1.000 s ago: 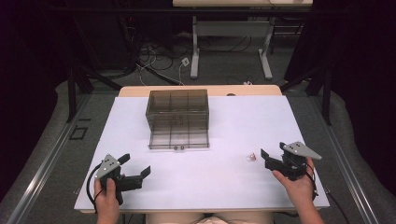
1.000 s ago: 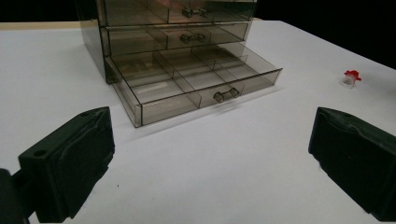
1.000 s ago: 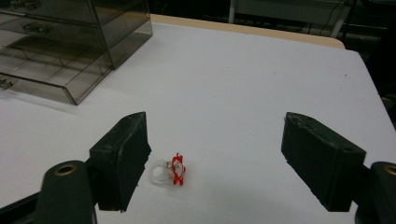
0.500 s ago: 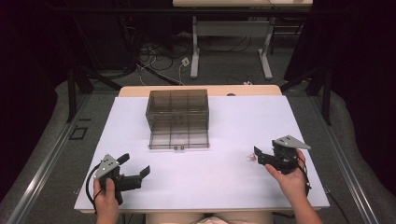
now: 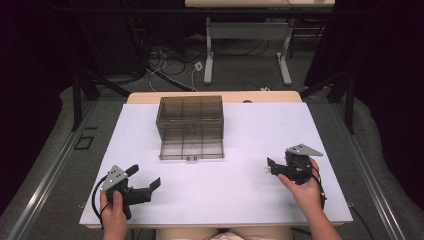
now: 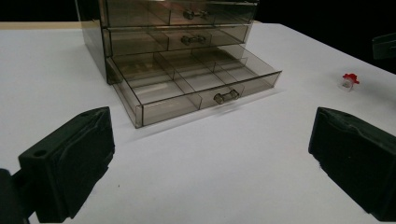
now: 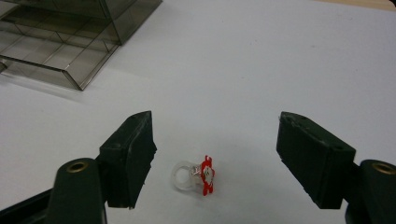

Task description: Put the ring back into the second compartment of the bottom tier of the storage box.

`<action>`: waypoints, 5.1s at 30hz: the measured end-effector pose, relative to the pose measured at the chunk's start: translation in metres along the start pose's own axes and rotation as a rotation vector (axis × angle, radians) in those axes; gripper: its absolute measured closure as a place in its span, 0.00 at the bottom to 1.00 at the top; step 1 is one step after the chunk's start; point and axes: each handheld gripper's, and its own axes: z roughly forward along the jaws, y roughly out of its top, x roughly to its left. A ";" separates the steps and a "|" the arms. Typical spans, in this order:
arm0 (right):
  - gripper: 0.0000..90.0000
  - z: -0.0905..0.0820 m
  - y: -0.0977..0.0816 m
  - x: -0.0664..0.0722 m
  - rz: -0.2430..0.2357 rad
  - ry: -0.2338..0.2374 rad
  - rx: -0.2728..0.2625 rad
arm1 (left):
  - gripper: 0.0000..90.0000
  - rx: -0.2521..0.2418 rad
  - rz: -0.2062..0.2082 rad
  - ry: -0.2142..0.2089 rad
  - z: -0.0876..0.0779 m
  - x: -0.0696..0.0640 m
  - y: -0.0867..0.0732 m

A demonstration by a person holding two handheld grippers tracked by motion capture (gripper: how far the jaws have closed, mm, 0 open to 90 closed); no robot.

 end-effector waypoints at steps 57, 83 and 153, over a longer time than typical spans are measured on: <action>0.68 0.041 -0.021 0.008 0.071 -0.051 0.177 | 0.01 0.011 -0.021 -0.006 0.002 0.002 -0.001; 0.79 0.038 -0.027 0.012 0.064 -0.052 0.147 | 0.01 0.011 -0.015 -0.008 0.002 0.002 -0.001; 0.80 0.018 0.012 0.023 0.046 0.037 0.072 | 0.01 0.008 -0.017 -0.012 0.002 0.002 -0.001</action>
